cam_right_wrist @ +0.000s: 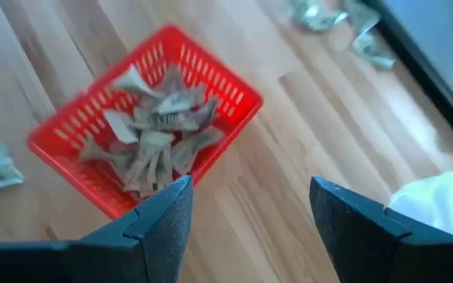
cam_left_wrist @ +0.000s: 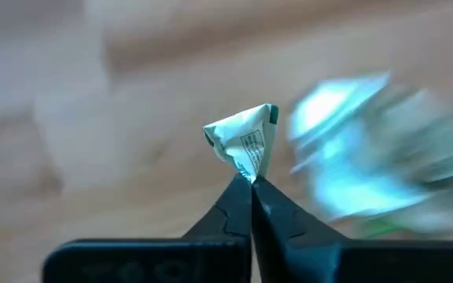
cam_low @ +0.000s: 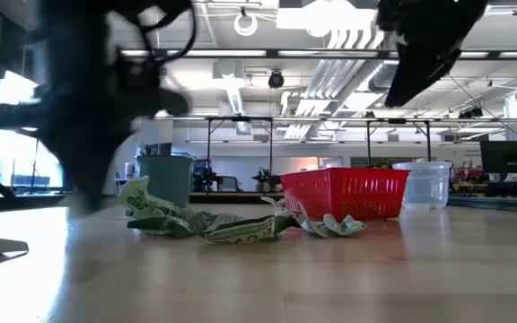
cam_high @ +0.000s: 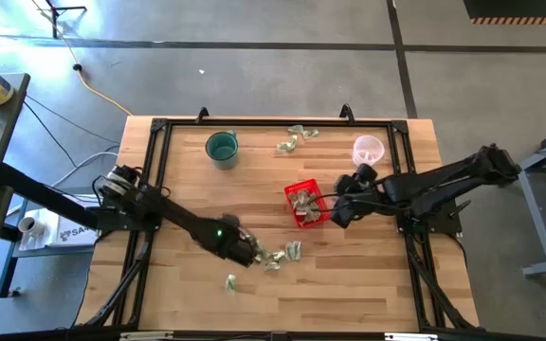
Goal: Pick and place items into bin
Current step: Put the stevia packet into the orange bin
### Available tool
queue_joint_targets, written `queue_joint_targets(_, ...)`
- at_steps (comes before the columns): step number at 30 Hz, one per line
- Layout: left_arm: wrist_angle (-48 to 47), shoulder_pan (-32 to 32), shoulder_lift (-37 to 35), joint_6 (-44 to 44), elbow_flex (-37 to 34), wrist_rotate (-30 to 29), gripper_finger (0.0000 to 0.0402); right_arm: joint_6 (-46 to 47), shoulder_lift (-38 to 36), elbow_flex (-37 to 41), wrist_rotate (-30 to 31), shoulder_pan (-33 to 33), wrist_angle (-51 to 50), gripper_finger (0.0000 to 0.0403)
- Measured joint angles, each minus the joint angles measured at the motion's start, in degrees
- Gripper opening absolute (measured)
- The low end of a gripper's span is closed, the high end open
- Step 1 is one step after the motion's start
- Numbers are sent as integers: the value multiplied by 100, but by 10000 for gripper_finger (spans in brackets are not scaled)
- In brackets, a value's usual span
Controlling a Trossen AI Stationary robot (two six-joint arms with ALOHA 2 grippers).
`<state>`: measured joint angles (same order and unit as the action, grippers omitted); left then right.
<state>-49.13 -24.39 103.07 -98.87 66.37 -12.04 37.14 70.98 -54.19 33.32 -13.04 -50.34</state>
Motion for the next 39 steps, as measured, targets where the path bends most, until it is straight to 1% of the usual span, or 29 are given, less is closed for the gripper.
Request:
queue_joint_targets(2, -233, 147, -136, 304, 322, -341, 48, 249, -240, 0, 167, -79, -286, 247)
queue_joint_targets(4, -269, 321, -168, 971, 639, -681, 44, 576, -473, 0, 320, -133, -620, 247)
queue_joint_targets(6, 42, 553, -160, 1985, 970, -1033, 28, 850, -630, 0, 380, -171, -920, 247)
queue_joint_targets(8, 747, 877, -168, 3108, 1225, -1127, 20, 960, -745, 0, 360, -203, -1094, 247)
queue_joint_targets(10, 1506, 1274, -72, 3996, 1320, -877, 20, 989, -801, -1, 341, -245, -1149, 247)
queue_joint_targets(12, 2254, 1702, 137, 4605, 1351, -281, 29, 1010, -815, -2, 297, -300, -1148, 247)
queue_joint_targets(14, 2975, 2096, 366, 4885, 1351, 386, 54, 1090, -815, -2, 253, -348, -1141, 247)
queue_joint_targets(16, 3492, 2384, 543, 4911, 1361, 821, 85, 1189, -815, -2, 212, -406, -1146, 247)
queue_joint_targets(19, 3714, 2564, 679, 4913, 1361, 1076, 128, 1315, -801, -2, 212, -496, -1150, 247)
queue_joint_targets(23, 3278, 2630, 673, 4913, 1361, 1197, 181, 1403, -797, -2, 205, -555, -1150, 247)
queue_joint_targets(27, 2252, 2524, 391, 4916, 1368, 1777, 223, 1358, -795, -2, 187, -551, -1146, 247)
queue_joint_targets(28, 1830, 2419, 296, 4940, 1368, 1864, 230, 1255, -795, -2, 113, -551, -1121, 247)
queue_joint_targets(30, 1038, 2089, 160, 4932, 1366, 1848, 240, 982, -795, 29, -87, -528, -973, 247)
queue_joint_targets(32, 258, 1721, 38, 4722, 1362, 1653, 244, 906, -795, 177, -308, -467, -778, 247)
queue_joint_targets(33, -86, 1534, -21, 4484, 1357, 1569, 244, 916, -792, 282, -437, -416, -680, 247)
queue_joint_targets(36, -623, 956, -176, 3560, 1361, 1339, 239, 818, -789, 668, -947, -225, -152, 247)
queue_joint_targets(39, -710, 382, -210, 2619, 1361, 1146, 232, 688, -783, 1075, -1274, -146, 568, 247)
